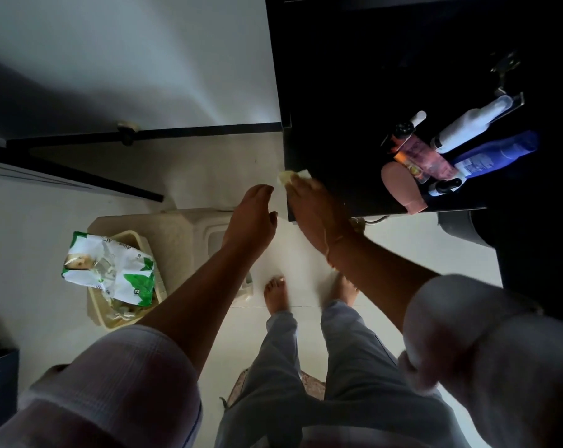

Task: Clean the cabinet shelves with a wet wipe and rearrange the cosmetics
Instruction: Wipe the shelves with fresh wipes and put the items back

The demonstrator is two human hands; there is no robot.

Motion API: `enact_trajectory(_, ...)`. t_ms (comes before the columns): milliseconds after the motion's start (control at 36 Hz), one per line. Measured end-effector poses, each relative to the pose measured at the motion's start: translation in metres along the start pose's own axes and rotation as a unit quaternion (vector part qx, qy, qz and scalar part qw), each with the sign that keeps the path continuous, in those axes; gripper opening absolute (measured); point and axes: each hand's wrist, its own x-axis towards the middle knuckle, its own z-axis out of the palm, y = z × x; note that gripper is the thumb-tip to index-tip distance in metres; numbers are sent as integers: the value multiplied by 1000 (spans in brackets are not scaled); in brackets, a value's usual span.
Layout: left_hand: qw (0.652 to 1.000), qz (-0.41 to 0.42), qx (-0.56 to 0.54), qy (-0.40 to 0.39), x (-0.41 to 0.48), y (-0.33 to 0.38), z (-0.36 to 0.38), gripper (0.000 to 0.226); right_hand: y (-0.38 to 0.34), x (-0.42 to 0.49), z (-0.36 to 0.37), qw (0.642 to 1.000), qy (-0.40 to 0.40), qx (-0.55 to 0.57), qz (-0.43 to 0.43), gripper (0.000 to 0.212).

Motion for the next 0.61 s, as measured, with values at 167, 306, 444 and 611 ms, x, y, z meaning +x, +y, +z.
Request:
enact_trajectory(167,998,63,18,-14,4,18,7,51,16,-29,28,997,49,-57,26,50)
enact_trajectory(306,990,113,59,-53,12,31,12,49,23,-10,11,992,26,-51,116,39)
enact_trajectory(444,982,101,118,-104,16,35,15,50,34,15,-10,980,-15,76,186,30)
enact_trajectory(611,969,102,170,-147,23,37,9,46,50,52,-12,926,94,265,253,36)
